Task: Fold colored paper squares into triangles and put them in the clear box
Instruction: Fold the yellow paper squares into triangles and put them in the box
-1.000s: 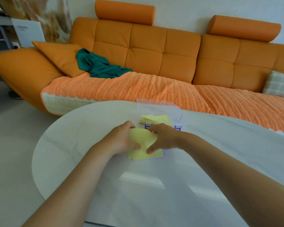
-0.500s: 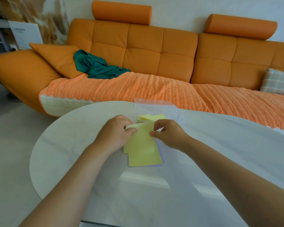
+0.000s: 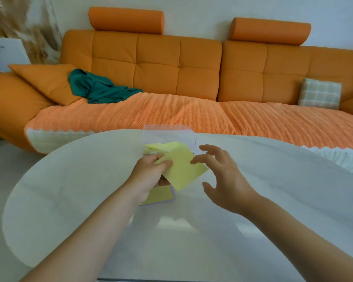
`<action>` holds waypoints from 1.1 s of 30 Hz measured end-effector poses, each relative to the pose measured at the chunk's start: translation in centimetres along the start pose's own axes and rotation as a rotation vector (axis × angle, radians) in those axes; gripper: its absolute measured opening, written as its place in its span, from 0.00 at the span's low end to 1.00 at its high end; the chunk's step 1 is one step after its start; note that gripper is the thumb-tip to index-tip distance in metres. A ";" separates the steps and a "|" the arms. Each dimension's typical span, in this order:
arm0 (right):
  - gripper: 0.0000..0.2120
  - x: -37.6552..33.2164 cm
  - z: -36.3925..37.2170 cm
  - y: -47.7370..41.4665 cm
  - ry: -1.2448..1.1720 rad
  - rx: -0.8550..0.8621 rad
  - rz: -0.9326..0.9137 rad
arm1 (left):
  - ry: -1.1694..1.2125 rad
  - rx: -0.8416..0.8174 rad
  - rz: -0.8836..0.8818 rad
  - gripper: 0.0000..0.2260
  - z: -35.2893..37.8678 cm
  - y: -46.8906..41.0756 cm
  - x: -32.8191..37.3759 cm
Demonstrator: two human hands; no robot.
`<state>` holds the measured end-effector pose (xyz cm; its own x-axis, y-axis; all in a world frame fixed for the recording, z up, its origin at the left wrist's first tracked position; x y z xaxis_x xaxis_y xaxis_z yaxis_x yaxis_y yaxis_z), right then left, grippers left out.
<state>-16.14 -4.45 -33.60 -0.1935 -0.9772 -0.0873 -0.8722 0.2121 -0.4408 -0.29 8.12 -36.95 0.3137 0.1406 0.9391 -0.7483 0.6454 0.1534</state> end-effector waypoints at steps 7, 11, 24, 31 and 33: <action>0.05 1.9 -1.3 1.9 0.025 0.125 0.024 | -0.039 -0.060 -0.051 0.06 3.2 0.3 -1.4; 0.04 2.7 -1.1 2.0 -0.042 0.063 0.027 | -0.208 -0.153 0.037 0.13 3.6 -0.1 -0.7; 0.05 5.2 1.6 1.5 -0.533 -0.131 0.439 | -0.329 -0.280 0.071 0.11 5.2 0.0 -2.0; 0.07 6.0 1.8 1.8 -0.603 -0.103 0.515 | -0.428 -0.216 0.263 0.04 5.8 0.4 -2.4; 0.09 6.1 1.8 1.8 -0.650 -0.121 0.544 | -0.422 -0.187 0.267 0.04 5.7 0.4 -2.6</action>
<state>-18.09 -10.00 -36.56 -0.3355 -0.5427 -0.7700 -0.7818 0.6164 -0.0938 -4.71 3.70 -37.61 -0.1644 0.0290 0.9860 -0.6406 0.7569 -0.1291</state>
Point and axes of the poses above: each hand's wrist, its own y-axis away from the middle knuckle, its own z-axis out of the palm, x = y × z, the point moved 5 cm from there along -y, towards the middle knuckle, and after that the axes turned 15 degrees about y, right-handed, at the moved point
